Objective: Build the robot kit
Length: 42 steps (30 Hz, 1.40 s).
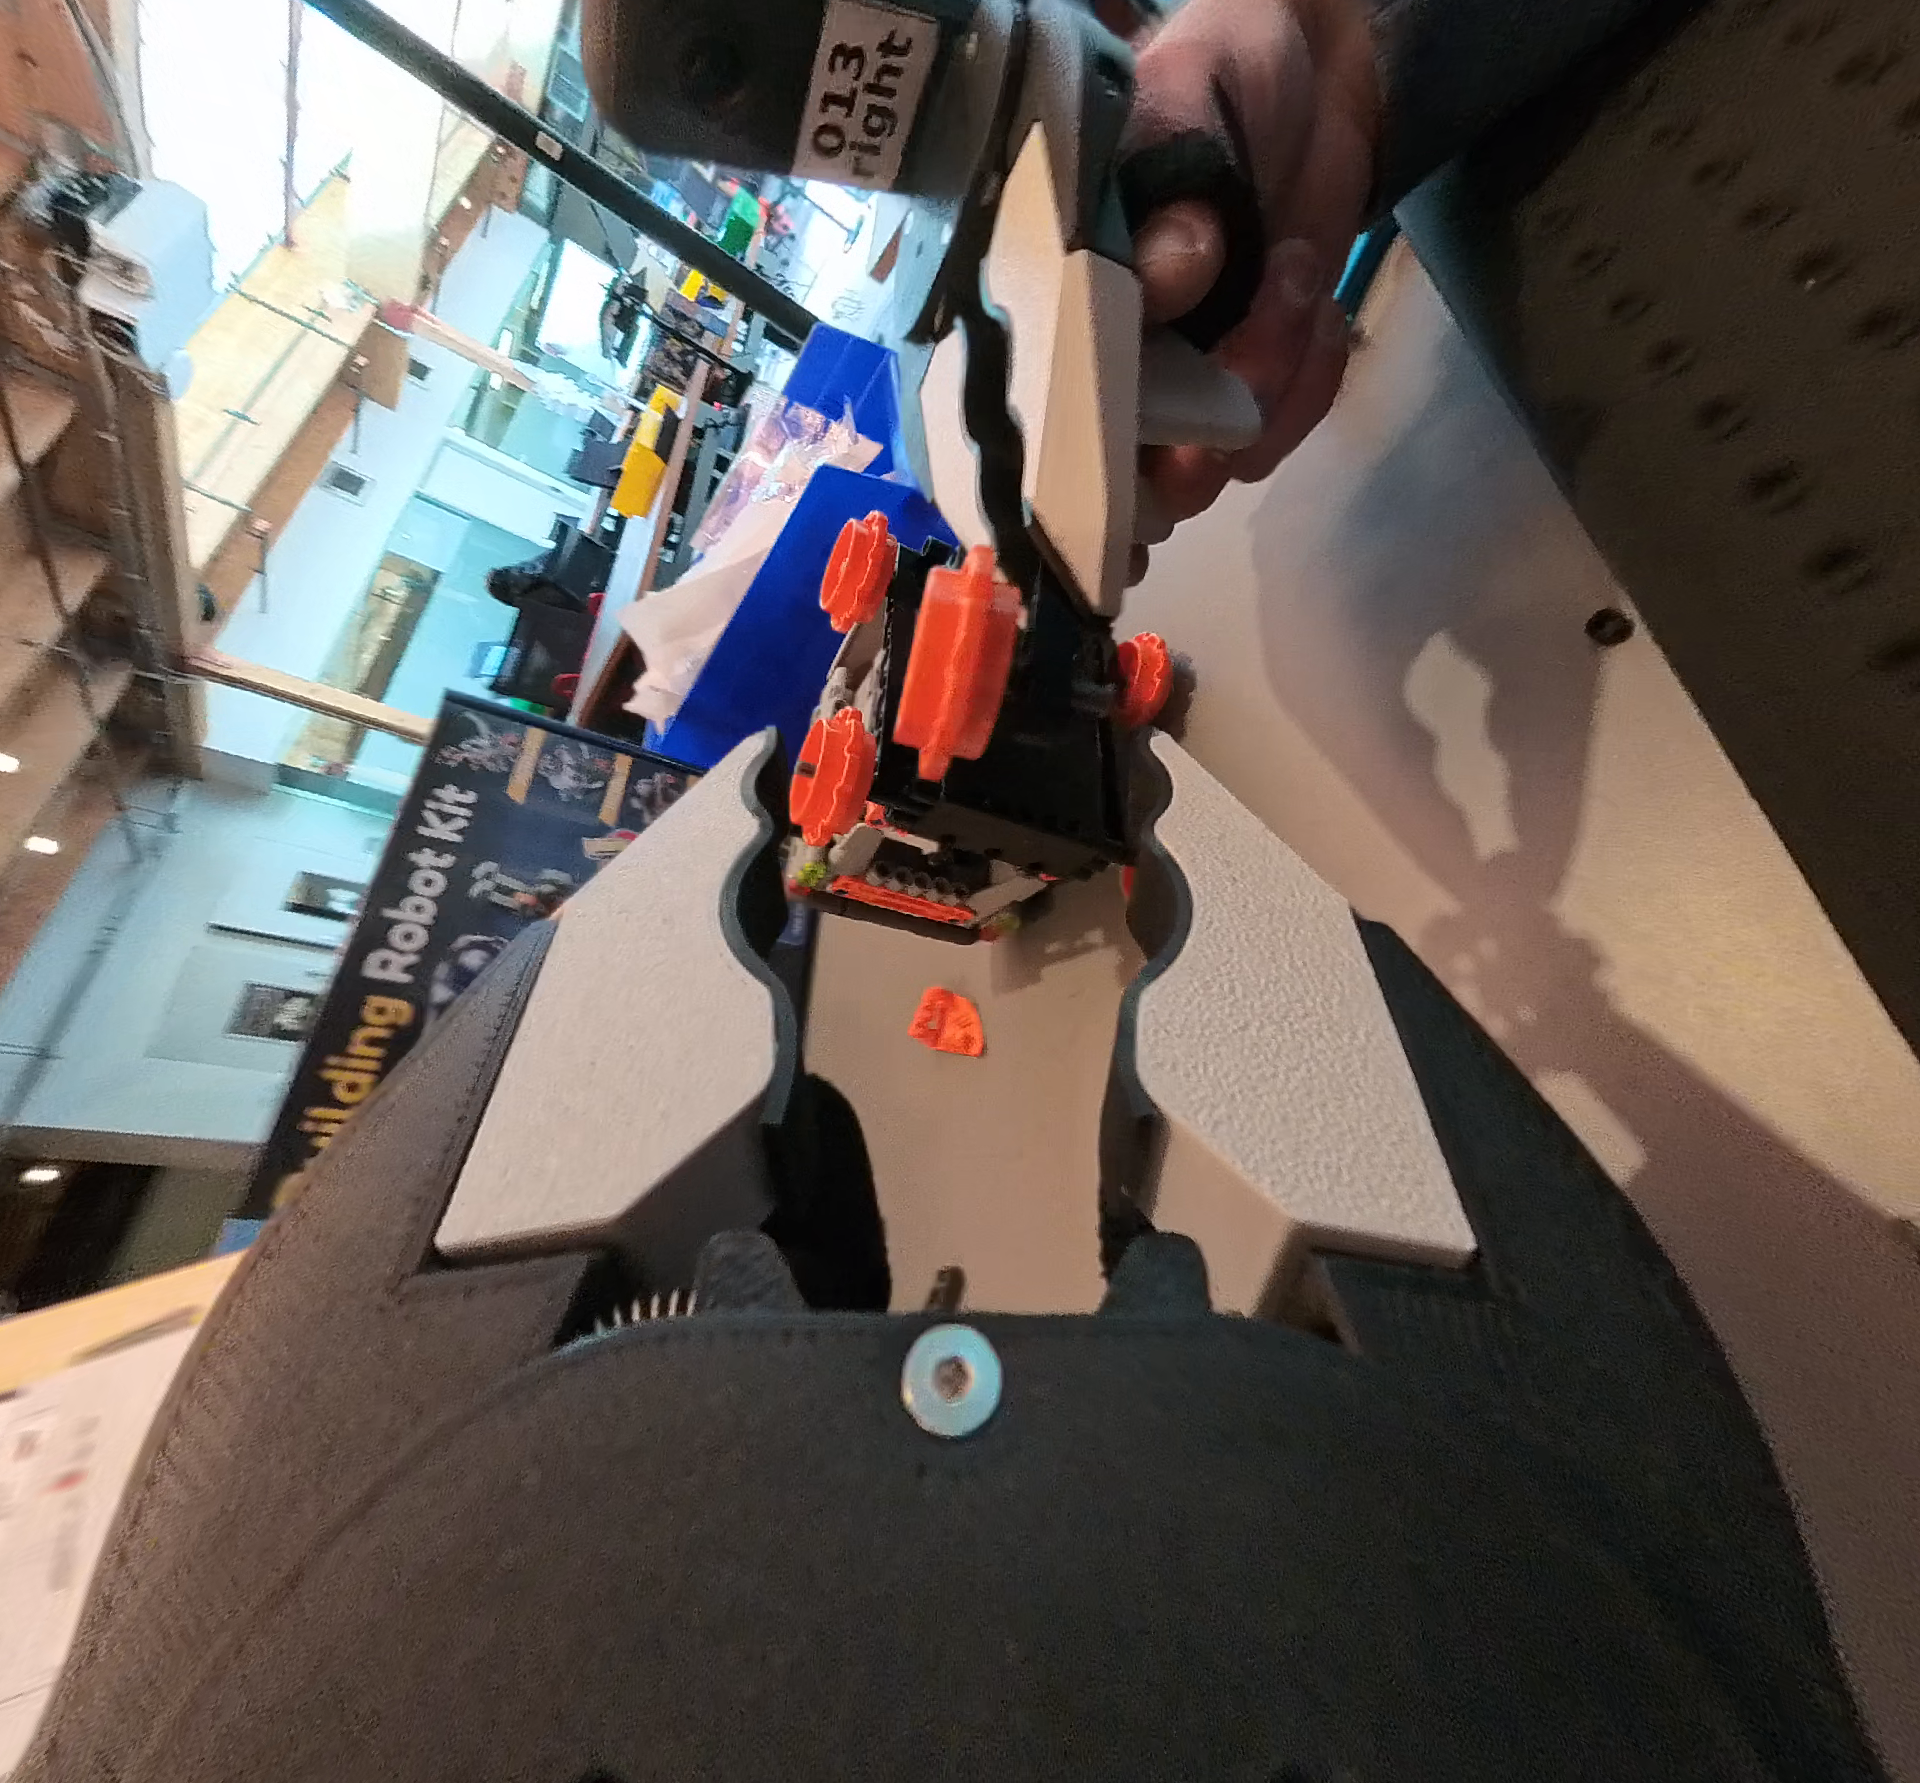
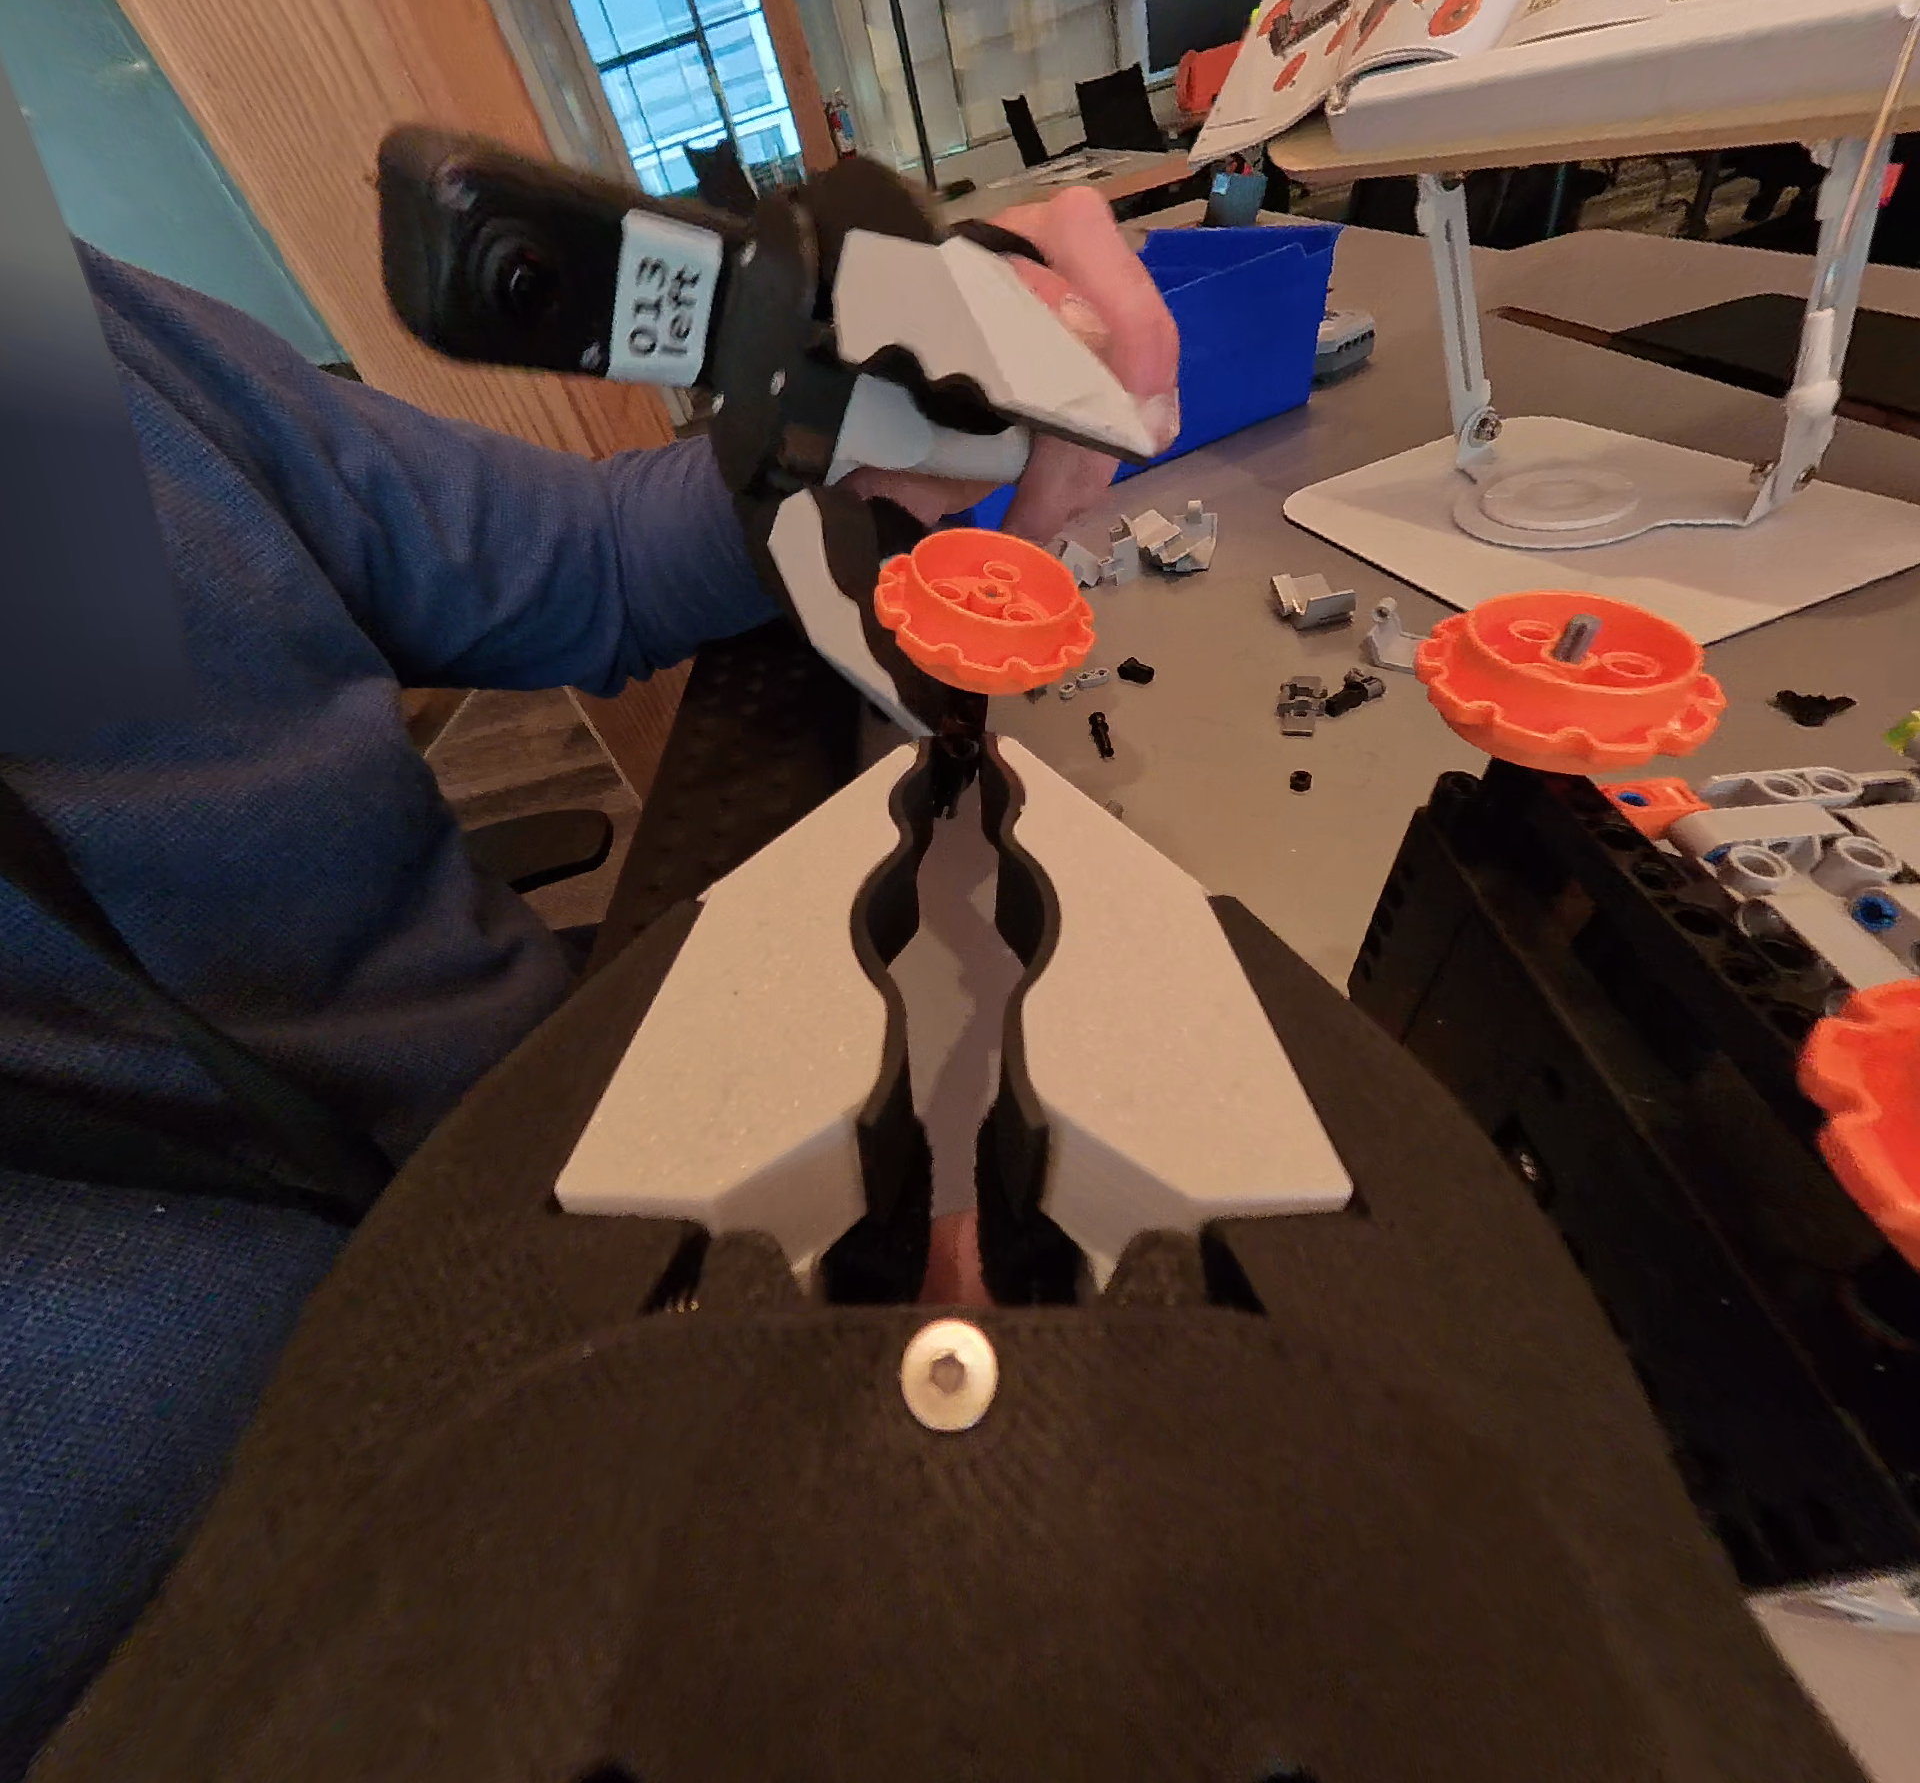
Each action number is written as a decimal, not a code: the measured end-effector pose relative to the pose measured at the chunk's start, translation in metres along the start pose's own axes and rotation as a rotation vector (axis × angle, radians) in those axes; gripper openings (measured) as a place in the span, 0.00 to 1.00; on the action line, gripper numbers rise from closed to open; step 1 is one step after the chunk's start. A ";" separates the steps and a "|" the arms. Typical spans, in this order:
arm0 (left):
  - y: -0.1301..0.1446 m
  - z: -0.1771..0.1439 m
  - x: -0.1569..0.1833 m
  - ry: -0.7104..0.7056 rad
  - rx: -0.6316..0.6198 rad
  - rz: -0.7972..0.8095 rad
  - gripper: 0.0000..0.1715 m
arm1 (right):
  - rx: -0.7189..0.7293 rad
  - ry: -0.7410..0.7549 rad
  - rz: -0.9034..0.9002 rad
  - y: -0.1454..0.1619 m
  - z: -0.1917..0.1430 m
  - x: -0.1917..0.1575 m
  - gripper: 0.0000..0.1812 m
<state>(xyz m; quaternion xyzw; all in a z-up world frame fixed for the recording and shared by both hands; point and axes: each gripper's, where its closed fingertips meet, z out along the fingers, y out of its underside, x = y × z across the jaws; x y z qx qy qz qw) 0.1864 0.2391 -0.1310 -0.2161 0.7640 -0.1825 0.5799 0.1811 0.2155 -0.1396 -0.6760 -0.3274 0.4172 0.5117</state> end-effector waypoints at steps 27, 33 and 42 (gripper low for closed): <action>0.005 0.011 0.024 0.194 -0.056 -0.200 0.23 | -0.234 0.354 -0.746 0.003 0.011 0.012 0.26; 0.007 0.009 0.029 0.228 -0.055 -0.218 0.23 | -0.253 0.330 -0.762 0.007 0.015 0.010 0.23; 0.004 0.008 0.036 0.311 -0.015 -0.338 0.22 | -0.227 0.238 -0.604 0.011 0.016 0.006 0.21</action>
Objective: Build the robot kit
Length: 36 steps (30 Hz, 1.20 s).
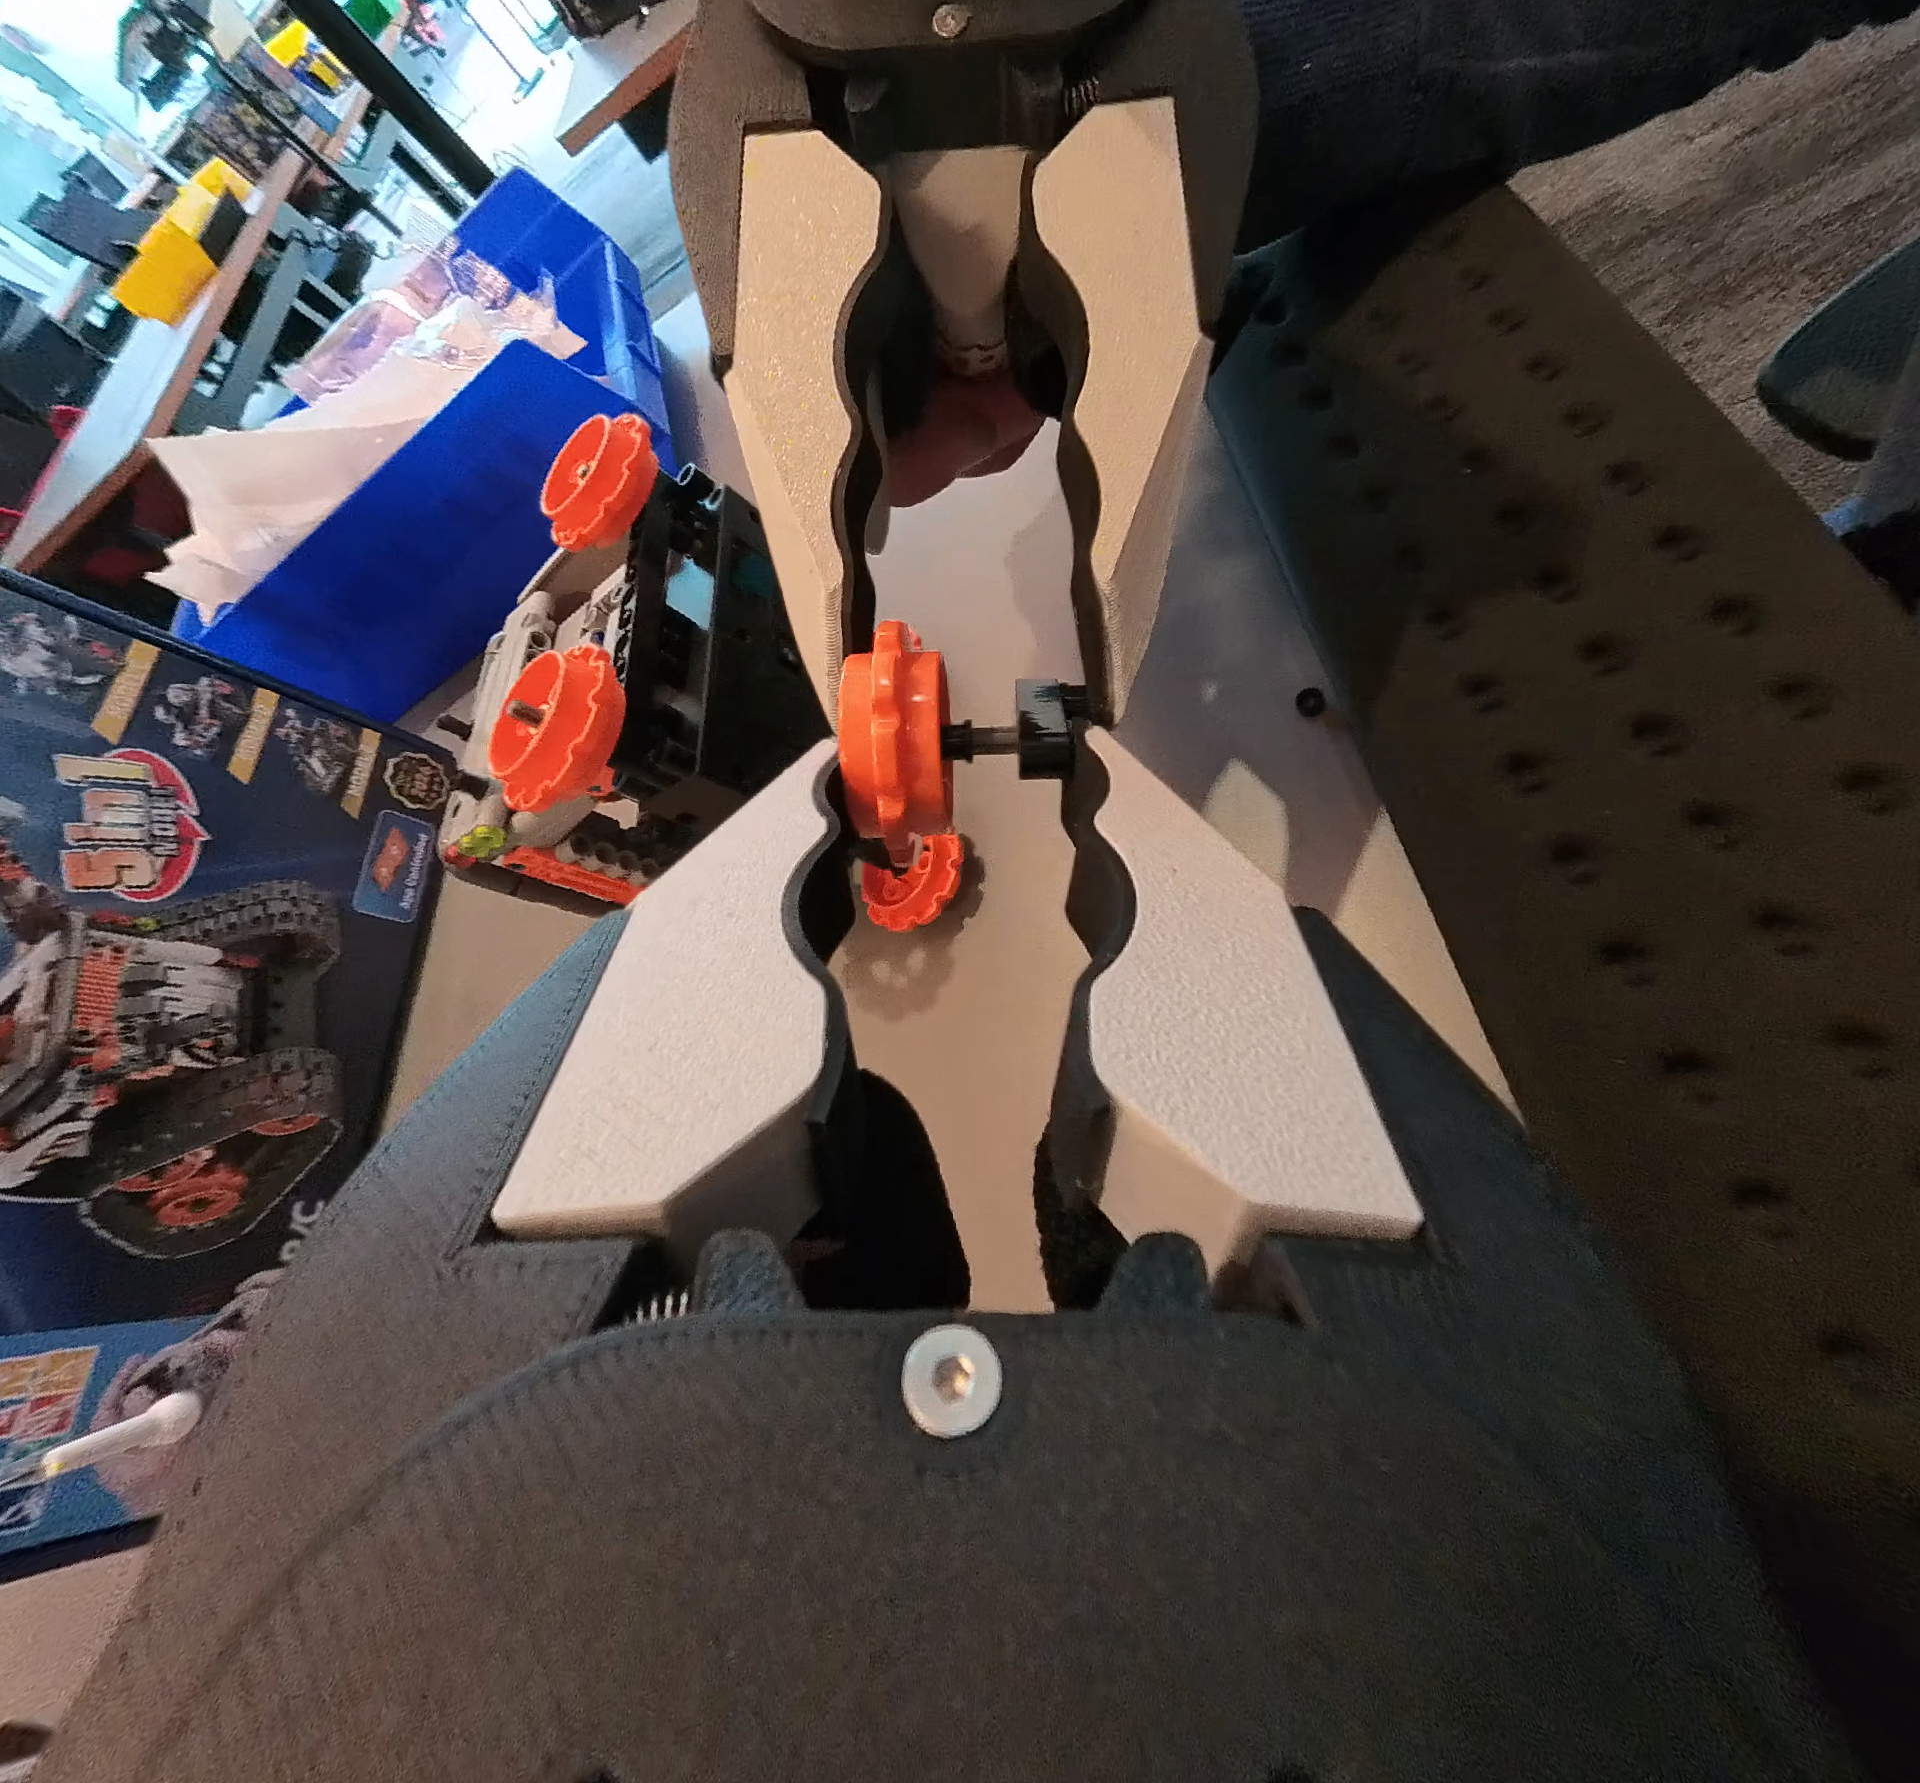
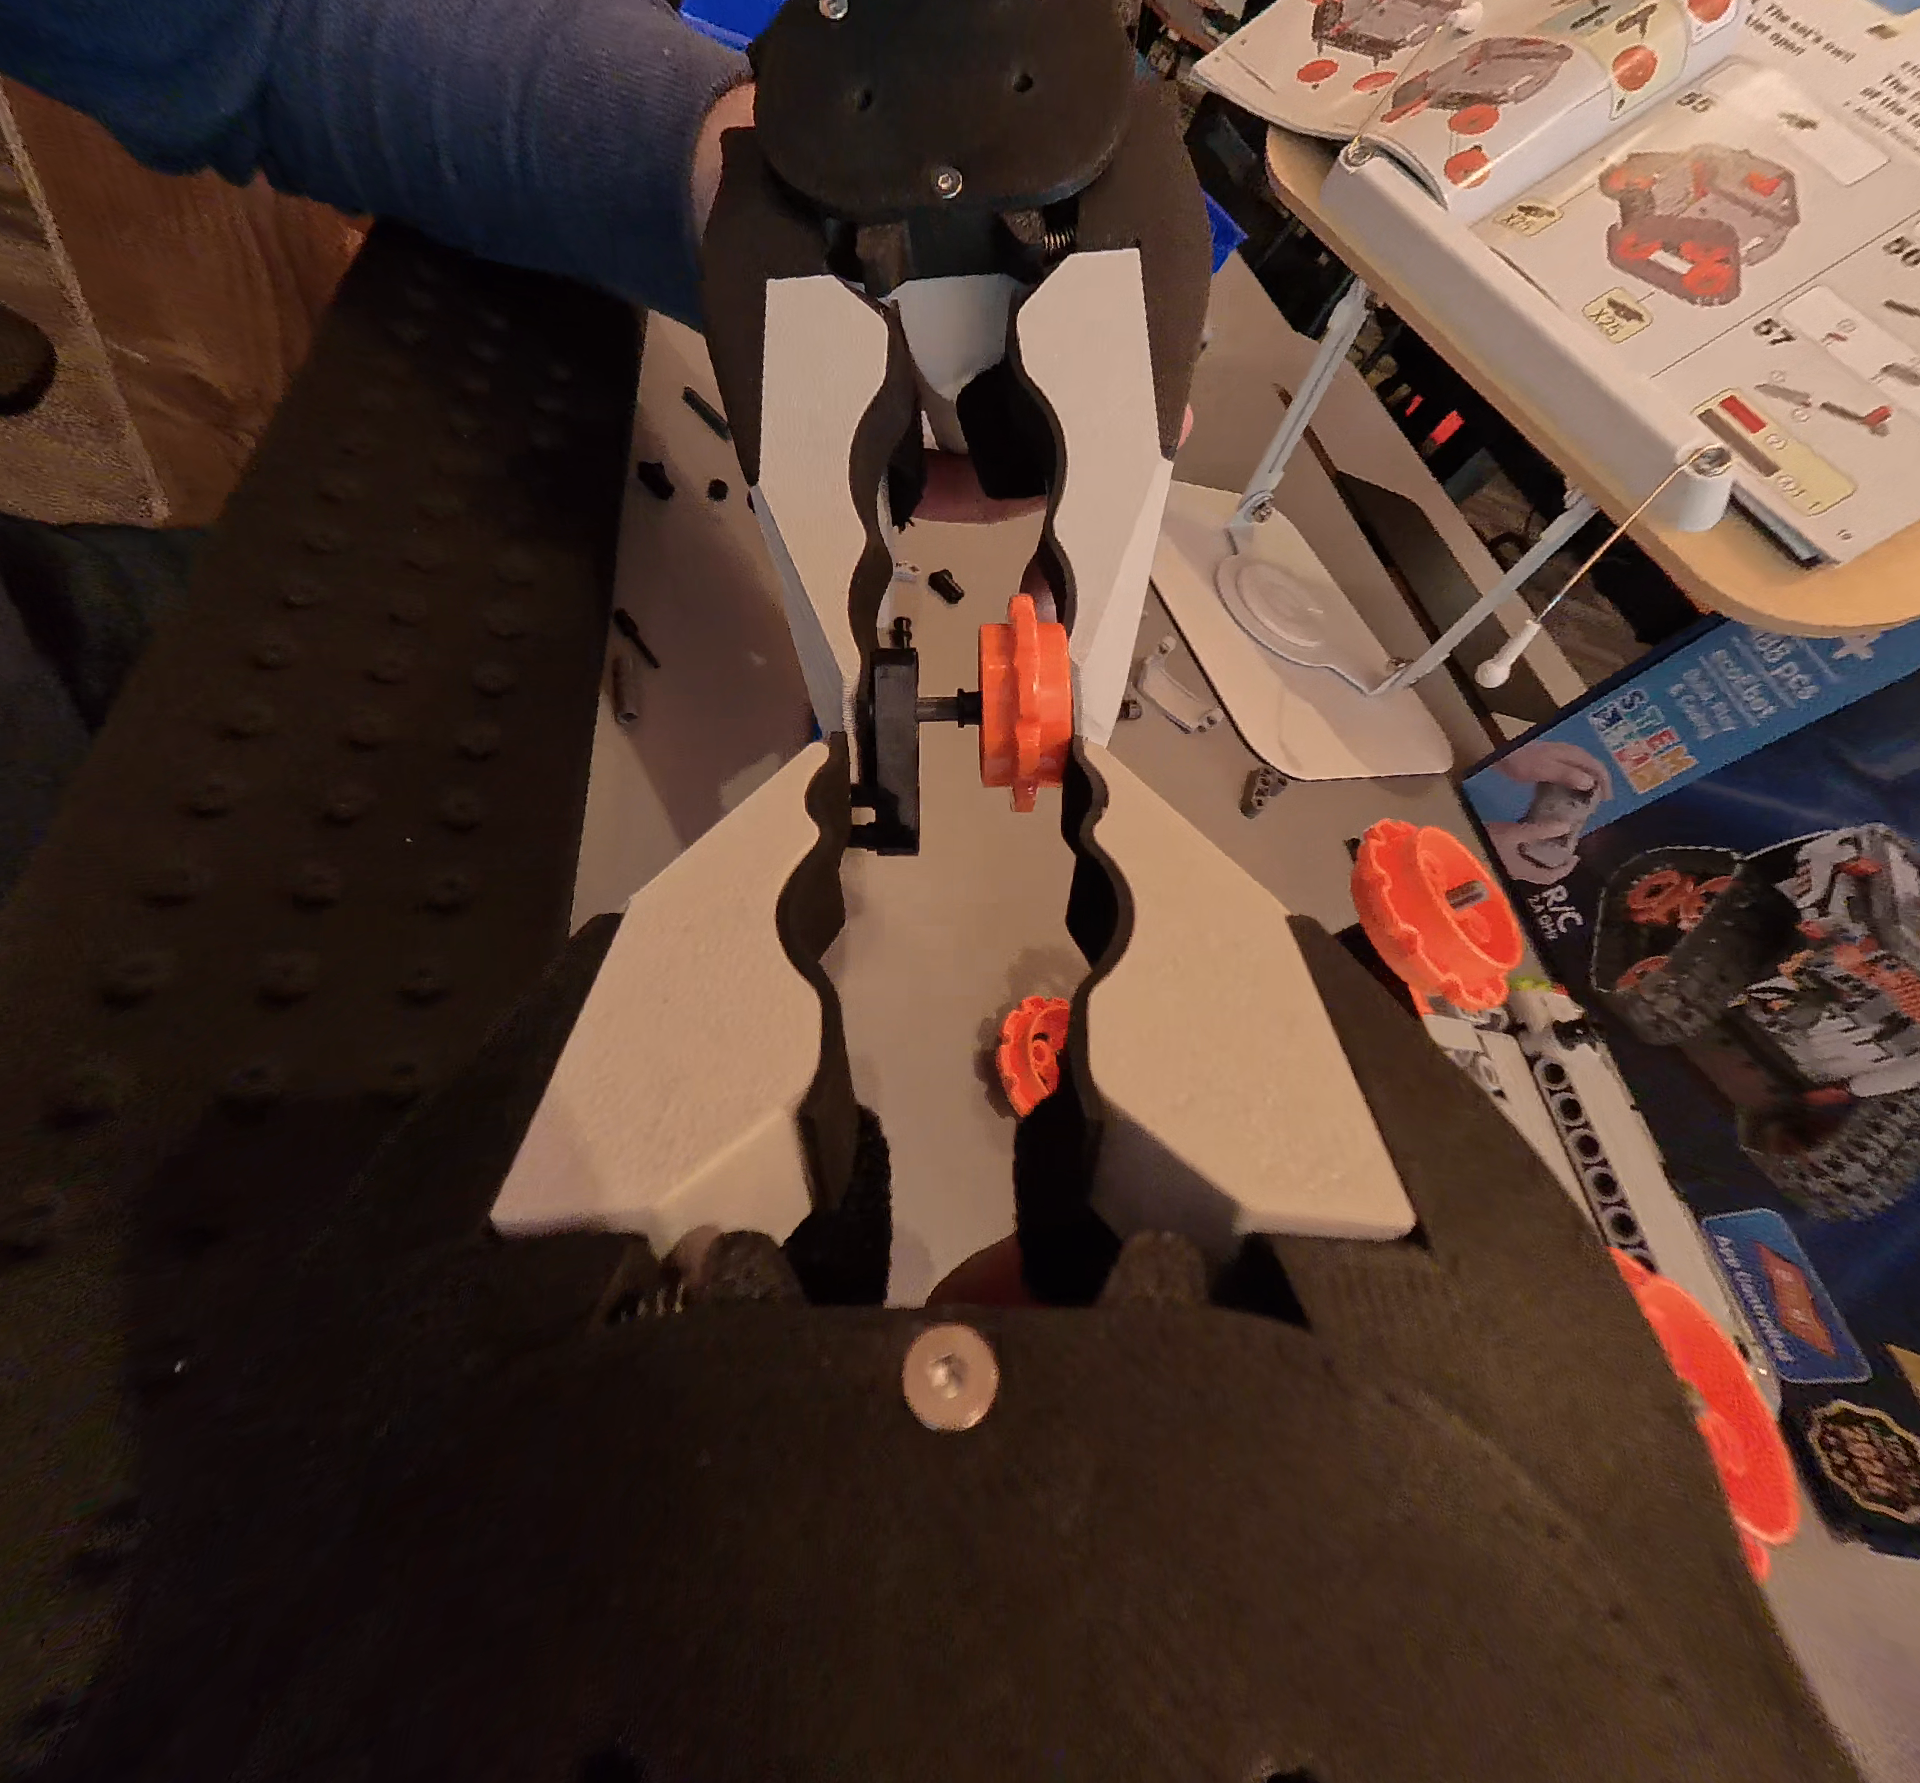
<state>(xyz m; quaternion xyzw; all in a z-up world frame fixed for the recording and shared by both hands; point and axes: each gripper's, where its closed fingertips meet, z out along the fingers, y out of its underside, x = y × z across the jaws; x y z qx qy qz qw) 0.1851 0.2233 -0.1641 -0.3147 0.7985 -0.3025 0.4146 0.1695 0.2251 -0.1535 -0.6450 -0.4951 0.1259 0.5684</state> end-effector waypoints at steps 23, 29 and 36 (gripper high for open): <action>0.005 0.002 -0.004 0.041 0.051 -0.124 0.23 | 0.015 0.045 0.054 0.007 -0.003 0.010 0.21; 0.009 0.004 -0.001 0.040 0.017 -0.096 0.22 | -0.015 0.048 0.002 0.010 0.001 0.005 0.19; 0.010 0.009 0.005 0.050 0.007 -0.068 0.21 | -0.044 0.107 -0.015 0.011 0.002 0.011 0.07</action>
